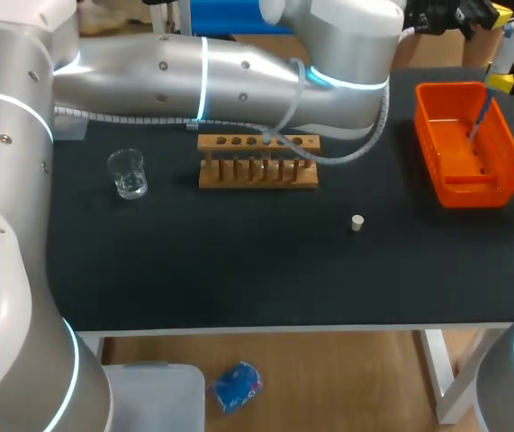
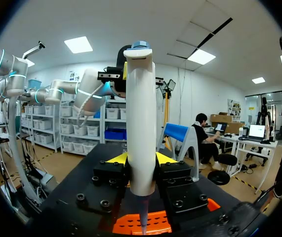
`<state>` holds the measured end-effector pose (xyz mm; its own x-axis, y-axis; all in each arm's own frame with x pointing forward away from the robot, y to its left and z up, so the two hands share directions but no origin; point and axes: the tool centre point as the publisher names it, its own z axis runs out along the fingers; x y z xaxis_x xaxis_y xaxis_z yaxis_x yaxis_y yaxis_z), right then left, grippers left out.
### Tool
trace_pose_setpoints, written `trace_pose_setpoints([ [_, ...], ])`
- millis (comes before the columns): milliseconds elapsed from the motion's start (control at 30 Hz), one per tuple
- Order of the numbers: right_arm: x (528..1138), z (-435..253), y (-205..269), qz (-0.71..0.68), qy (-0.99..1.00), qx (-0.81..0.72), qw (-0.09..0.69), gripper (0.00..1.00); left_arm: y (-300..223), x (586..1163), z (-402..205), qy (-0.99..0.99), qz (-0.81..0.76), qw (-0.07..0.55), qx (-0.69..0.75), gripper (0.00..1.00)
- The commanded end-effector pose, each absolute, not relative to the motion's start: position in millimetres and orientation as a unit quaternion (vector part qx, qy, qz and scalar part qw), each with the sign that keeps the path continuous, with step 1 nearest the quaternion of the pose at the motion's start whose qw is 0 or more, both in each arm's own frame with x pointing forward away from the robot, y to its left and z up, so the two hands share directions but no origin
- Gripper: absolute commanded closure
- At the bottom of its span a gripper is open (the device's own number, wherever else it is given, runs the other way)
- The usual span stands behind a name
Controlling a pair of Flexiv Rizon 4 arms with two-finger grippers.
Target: Invert the test tube, pick up the pipette, mount the tip to pipette, aspirate from beaker and dispense into the tube, eject the tip, return the pipette, and cap with the stopper.
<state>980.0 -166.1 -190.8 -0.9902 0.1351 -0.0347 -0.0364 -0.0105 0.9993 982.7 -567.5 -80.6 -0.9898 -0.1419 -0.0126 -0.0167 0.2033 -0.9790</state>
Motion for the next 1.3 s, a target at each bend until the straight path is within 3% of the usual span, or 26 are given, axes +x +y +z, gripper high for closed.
trace_pose_setpoints([
  [33, 981, -190, -166, 0.709, 0.701, 0.035, 0.060, 1.00, -569, 982, -85, 0.634, -0.771, 0.056, -0.042, 1.00],
  [1300, 981, -190, -166, 0.709, 0.701, 0.035, 0.060, 1.00, -573, 974, -90, 0.626, -0.777, 0.059, -0.035, 1.00],
])
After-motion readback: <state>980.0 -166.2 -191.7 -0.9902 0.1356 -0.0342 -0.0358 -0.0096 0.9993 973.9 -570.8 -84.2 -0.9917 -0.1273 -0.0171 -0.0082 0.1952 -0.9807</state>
